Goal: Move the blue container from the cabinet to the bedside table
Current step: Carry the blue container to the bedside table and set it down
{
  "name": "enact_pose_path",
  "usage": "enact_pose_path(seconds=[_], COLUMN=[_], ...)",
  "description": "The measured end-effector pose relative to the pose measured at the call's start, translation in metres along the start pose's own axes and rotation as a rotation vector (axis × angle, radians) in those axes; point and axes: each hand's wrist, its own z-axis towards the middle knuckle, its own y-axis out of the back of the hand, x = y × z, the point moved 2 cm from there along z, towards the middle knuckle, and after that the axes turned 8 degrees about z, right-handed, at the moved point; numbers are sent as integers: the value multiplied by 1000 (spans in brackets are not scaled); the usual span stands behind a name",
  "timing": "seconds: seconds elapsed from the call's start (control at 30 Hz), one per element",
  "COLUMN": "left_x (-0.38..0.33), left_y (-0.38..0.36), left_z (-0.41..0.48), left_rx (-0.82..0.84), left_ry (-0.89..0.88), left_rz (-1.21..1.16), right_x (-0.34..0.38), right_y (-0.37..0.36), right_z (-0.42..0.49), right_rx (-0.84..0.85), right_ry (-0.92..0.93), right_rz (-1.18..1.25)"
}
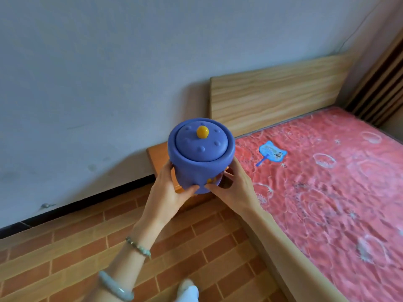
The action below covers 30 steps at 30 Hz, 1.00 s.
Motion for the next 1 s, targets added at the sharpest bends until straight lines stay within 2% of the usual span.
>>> enact_pose_path(seconds=[0.23, 0.57, 0.8, 1.0], left_x=[63, 140, 210, 292], left_y=[-49, -103, -149, -206], left_z=[104, 268, 330, 344], left_rx=[-39, -39, -42, -55], left_ry=[81, 174, 320, 411], left_rz=[-7, 39, 35, 91], right_x=[-74, -176, -255, -351], right_y=[-12, -32, -56, -94], right_z=[120, 300, 382, 419], right_rx=[92, 177, 322, 419], right_ry=[12, -87, -130, -140], right_rz=[4, 26, 47, 55])
